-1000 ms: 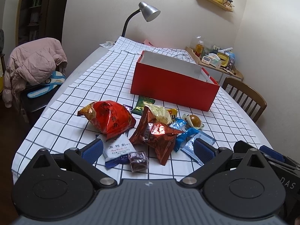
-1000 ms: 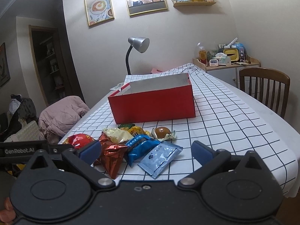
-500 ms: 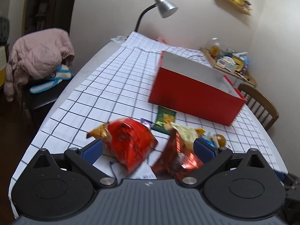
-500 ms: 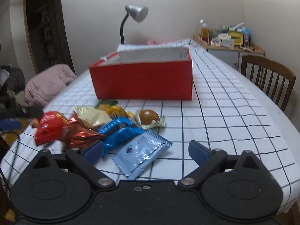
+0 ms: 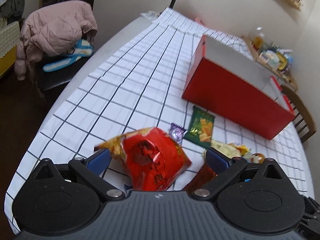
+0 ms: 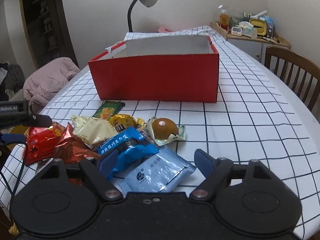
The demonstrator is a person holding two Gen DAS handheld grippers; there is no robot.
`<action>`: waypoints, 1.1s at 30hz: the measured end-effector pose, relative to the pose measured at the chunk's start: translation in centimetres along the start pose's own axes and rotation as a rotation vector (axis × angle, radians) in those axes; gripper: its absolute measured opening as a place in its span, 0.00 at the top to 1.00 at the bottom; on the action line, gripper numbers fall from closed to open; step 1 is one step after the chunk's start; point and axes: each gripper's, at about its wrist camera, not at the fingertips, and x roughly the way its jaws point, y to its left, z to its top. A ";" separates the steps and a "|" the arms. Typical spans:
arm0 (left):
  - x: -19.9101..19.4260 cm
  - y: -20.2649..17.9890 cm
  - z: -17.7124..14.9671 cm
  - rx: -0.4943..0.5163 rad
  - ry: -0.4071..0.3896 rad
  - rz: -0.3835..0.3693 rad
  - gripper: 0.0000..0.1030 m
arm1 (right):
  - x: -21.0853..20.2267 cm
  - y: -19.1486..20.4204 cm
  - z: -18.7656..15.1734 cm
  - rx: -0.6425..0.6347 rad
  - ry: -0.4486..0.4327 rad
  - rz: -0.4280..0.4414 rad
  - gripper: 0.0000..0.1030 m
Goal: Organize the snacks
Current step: 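Grasp the red chip bag with the left tool while the right tool grasps the blue packet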
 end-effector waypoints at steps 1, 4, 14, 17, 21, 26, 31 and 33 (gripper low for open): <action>0.4 0.2 0.0 -0.017 0.018 0.008 0.01 | 0.2 -0.2 0.0 0.014 0.013 -0.003 0.22; 1.4 0.9 0.1 -0.062 0.059 0.006 0.05 | 0.5 -1.1 -0.2 0.045 0.045 -0.001 0.23; 3.1 1.5 -0.1 -0.122 0.135 -0.021 0.13 | 1.6 -2.6 -1.3 0.130 0.095 0.017 0.30; 3.2 1.4 0.0 -0.123 0.134 -0.022 0.18 | 1.7 -2.1 -1.4 0.118 0.091 0.021 0.39; 3.1 1.7 0.0 -0.132 0.128 -0.026 0.23 | 1.5 -1.9 -1.5 0.116 0.072 0.025 0.57; 2.7 2.2 0.0 -0.158 0.119 -0.056 0.34 | 0.9 -2.1 -1.3 0.119 0.036 0.034 0.73; 2.0 2.8 0.0 -0.176 0.104 -0.079 0.38 | 0.0 -1.9 -1.1 0.105 -0.009 0.042 0.84; 1.6 2.9 0.0 -0.177 0.092 -0.076 0.38 | -0.3 -1.8 -1.1 0.092 -0.024 0.041 0.85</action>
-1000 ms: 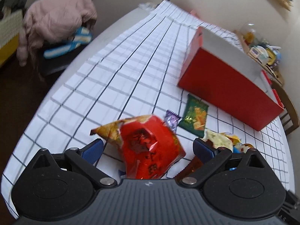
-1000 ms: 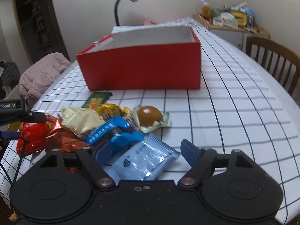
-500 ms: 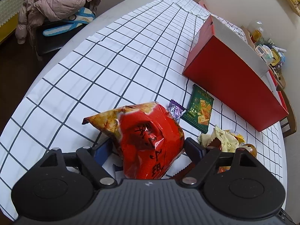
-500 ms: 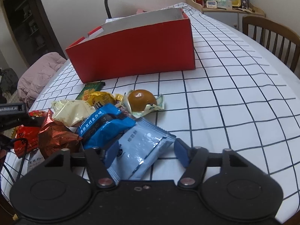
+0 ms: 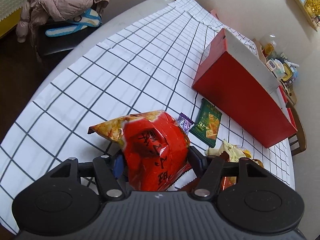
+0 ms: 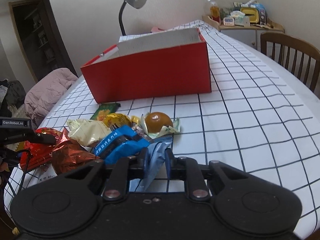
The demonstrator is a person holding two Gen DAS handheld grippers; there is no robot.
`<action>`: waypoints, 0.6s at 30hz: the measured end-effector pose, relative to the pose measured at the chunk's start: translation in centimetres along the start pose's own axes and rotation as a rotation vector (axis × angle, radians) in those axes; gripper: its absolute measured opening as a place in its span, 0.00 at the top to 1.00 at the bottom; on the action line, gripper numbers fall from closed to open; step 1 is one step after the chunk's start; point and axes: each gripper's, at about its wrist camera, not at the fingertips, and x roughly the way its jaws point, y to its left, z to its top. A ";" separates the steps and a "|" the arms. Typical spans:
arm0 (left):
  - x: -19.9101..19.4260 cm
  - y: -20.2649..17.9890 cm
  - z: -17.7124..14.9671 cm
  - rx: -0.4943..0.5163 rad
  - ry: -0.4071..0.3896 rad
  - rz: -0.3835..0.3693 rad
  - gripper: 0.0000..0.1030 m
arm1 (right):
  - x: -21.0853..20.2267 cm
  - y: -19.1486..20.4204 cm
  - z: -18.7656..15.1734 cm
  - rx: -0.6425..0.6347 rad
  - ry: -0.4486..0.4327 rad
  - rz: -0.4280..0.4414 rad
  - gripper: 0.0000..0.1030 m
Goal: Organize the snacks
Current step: 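Grasp the red chip bag with the left tool while the right tool grasps the blue packet, then carry the red chip bag and blue packet over the red box with both tools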
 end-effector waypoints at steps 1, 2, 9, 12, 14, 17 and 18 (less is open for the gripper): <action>-0.3 0.1 0.0 -0.002 -0.006 0.001 0.38 | -0.2 0.1 -0.1 -0.006 -0.006 -0.007 0.86; -0.6 0.1 0.0 -0.004 -0.012 -0.001 0.38 | -0.4 0.2 -0.1 -0.009 -0.013 -0.010 0.86; -3.1 -0.2 0.0 0.016 -0.053 -0.024 0.38 | -2.0 0.0 0.3 -0.014 -0.053 -0.013 0.87; -4.1 -0.7 -0.1 0.035 -0.068 -0.038 0.38 | -2.7 -0.1 0.4 -0.021 -0.067 -0.016 0.87; -4.7 -1.2 -0.1 0.046 -0.074 -0.050 0.38 | -3.1 -0.2 0.6 -0.022 -0.077 -0.018 0.87; -5.5 -2.0 -0.1 0.074 -0.080 -0.069 0.38 | -3.7 -0.4 1.1 -0.028 -0.092 -0.016 0.87; -5.8 -2.4 0.0 0.087 -0.081 -0.077 0.38 | -3.9 -0.4 1.3 -0.030 -0.096 -0.013 0.87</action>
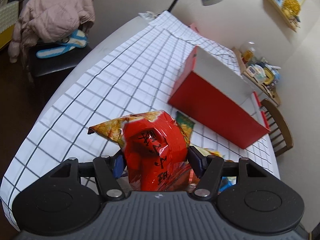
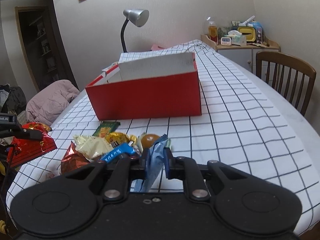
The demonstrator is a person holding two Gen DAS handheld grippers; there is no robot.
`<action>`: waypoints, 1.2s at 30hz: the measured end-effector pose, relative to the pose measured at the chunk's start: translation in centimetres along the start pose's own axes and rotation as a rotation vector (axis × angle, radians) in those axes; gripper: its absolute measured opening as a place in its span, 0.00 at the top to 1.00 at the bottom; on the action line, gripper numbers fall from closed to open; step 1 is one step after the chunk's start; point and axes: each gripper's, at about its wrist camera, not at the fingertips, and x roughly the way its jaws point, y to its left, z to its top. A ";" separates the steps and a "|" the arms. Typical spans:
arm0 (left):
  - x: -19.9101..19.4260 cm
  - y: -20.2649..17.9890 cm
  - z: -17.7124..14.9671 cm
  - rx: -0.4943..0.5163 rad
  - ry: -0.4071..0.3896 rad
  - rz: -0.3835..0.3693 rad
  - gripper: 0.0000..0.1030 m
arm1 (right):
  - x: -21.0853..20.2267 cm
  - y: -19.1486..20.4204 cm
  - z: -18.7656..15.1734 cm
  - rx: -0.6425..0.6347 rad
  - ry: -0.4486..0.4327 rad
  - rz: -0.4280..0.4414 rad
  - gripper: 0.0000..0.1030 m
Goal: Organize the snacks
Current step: 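Carry the red chip bag and blue packet over the red box with both tools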
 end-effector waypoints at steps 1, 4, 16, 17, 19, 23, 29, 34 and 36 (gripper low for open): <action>-0.2 -0.4 0.1 0.013 -0.001 -0.009 0.38 | -0.1 -0.1 0.3 -0.001 -0.005 0.001 0.87; -0.6 -1.9 0.6 0.053 -0.010 -0.022 0.38 | -0.4 -0.2 1.4 -0.013 -0.023 0.000 0.87; -1.0 -8.5 4.7 0.193 -0.059 -0.055 0.38 | -0.2 -1.1 8.1 -0.041 -0.114 -0.003 0.87; -0.8 -9.2 5.3 0.206 -0.065 -0.057 0.38 | -0.1 -1.2 8.8 -0.040 -0.119 -0.004 0.87; -0.4 -10.4 6.4 0.224 -0.072 -0.057 0.38 | 0.6 -1.3 10.3 -0.045 -0.120 0.003 0.87; 1.0 -12.7 8.3 0.269 -0.091 -0.046 0.38 | 2.4 -1.3 12.8 -0.063 -0.127 -0.002 0.87; 4.2 -15.4 11.5 0.303 -0.099 -0.023 0.38 | 5.5 -1.5 15.6 -0.076 -0.122 -0.023 0.87; 7.4 -17.2 13.4 0.337 -0.073 -0.012 0.38 | 8.3 -1.8 17.0 -0.086 -0.100 -0.034 0.87; 9.0 -17.8 13.8 0.350 -0.051 -0.005 0.38 | 9.6 -2.0 17.5 -0.085 -0.085 -0.029 0.87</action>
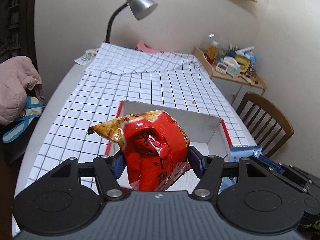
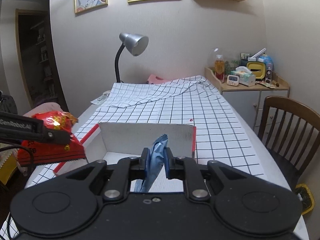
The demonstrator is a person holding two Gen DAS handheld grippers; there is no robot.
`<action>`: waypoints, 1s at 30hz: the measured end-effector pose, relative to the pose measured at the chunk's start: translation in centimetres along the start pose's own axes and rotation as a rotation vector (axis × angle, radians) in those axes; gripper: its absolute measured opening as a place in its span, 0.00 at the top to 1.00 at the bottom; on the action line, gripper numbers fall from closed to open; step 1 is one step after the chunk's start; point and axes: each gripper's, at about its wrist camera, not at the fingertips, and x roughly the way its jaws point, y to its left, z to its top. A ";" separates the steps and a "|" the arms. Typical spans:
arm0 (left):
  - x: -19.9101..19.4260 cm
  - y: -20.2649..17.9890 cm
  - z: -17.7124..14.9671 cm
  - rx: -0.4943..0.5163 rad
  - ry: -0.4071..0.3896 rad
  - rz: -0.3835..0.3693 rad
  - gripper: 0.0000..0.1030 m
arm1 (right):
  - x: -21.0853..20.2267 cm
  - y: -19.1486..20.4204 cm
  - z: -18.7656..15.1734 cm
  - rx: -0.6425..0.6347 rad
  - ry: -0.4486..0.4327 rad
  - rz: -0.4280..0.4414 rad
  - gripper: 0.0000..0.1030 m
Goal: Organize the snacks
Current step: 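Carry the red chip bag and blue packet over the red box with both tools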
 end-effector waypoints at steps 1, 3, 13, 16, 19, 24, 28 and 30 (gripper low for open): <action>0.8 -0.2 0.2 0.010 0.011 0.004 0.38 | 0.7 -0.1 0.2 0.003 0.009 -0.004 0.87; 2.4 -0.6 0.4 0.020 0.028 0.022 0.38 | 2.2 -0.4 0.3 -0.001 0.031 -0.006 0.87; 9.4 -1.0 0.9 0.056 0.127 0.062 0.37 | 8.4 -0.7 0.0 0.016 0.155 0.005 0.87; 11.0 -0.9 0.5 0.063 0.160 0.068 0.37 | 9.2 -0.6 -0.4 0.011 0.176 0.009 0.87; 12.6 -1.0 -0.1 0.081 0.195 0.087 0.37 | 9.8 -0.4 -0.7 -0.008 0.198 0.004 0.87; 14.0 -1.1 -1.0 0.097 0.233 0.090 0.37 | 10.7 -0.3 -1.4 -0.024 0.233 -0.005 0.87; 14.2 -1.1 -1.1 0.103 0.238 0.078 0.37 | 11.1 -0.3 -1.8 -0.035 0.254 -0.013 0.87; 14.2 -1.1 -1.2 0.101 0.236 0.077 0.37 | 11.0 -0.2 -1.9 -0.041 0.252 -0.015 0.86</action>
